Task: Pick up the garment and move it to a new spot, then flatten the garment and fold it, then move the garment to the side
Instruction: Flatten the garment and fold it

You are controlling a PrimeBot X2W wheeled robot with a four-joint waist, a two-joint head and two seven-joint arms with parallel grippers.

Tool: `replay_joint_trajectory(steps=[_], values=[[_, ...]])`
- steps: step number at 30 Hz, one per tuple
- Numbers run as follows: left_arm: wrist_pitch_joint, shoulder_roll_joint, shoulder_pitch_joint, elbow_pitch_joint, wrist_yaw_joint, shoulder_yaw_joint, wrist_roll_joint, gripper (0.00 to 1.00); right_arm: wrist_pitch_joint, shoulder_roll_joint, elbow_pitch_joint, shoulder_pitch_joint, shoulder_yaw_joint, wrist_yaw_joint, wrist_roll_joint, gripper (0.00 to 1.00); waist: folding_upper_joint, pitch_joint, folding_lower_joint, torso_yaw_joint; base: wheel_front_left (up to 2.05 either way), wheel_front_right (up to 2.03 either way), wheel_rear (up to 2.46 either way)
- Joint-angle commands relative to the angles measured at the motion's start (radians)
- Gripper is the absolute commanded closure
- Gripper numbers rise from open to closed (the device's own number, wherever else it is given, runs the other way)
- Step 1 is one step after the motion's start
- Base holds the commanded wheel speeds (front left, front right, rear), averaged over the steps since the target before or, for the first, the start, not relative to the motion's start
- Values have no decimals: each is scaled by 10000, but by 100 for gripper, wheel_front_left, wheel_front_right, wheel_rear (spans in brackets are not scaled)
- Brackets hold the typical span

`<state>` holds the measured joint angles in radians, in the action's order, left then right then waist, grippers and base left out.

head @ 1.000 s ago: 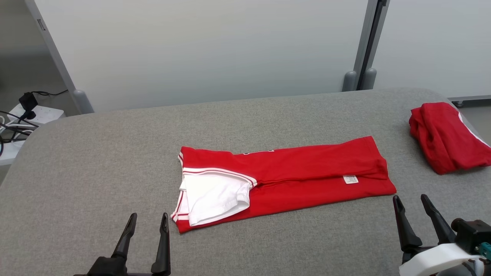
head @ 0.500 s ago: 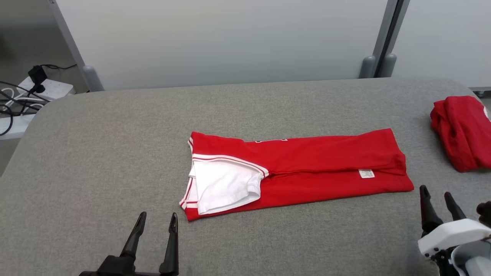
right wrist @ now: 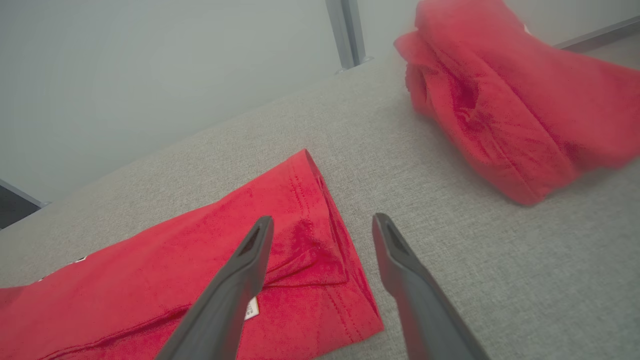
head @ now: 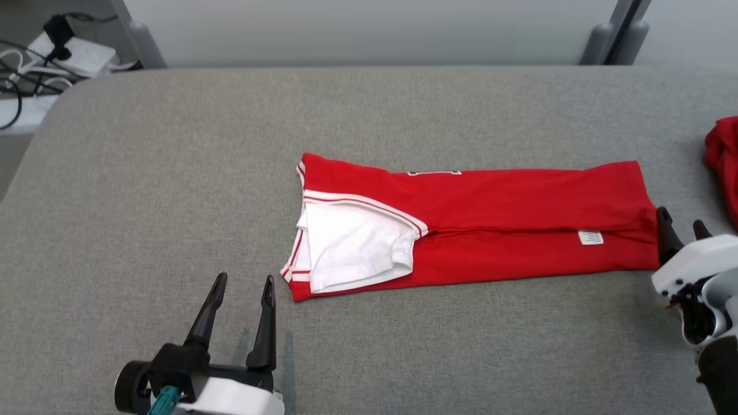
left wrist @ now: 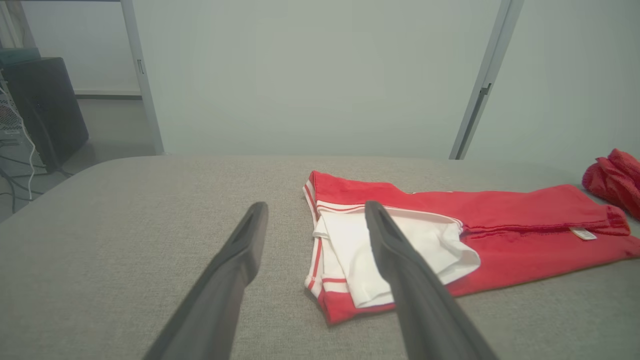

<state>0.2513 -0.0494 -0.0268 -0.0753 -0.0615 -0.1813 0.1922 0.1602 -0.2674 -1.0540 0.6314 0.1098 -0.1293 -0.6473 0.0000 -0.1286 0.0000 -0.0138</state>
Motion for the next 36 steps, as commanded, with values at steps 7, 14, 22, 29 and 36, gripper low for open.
replay_joint_trajectory(steps=[7,14,22,29,36], values=[[105,-9,1062,234,-77,66,308,0,-577,-272,-782,1116,252,-14,-576,0,0,-950,0,-322,0,0,0],[105,-9,1414,216,-87,71,296,0,-1269,-340,-1351,1500,299,-14,-1136,0,0,-1320,0,-421,0,0,0],[105,-9,1593,187,-53,65,235,0,-1696,-337,-1760,1662,414,-14,-1409,18,0,-1476,0,-478,0,0,0],[105,-9,1653,185,-67,83,250,0,-2217,-286,-2076,1754,555,-14,-1479,100,0,-1472,0,-462,0,0,0],[105,-9,1592,288,-117,156,332,0,-1829,-519,-2040,1788,704,-14,-1466,100,0,-1195,0,-347,0,0,0]])
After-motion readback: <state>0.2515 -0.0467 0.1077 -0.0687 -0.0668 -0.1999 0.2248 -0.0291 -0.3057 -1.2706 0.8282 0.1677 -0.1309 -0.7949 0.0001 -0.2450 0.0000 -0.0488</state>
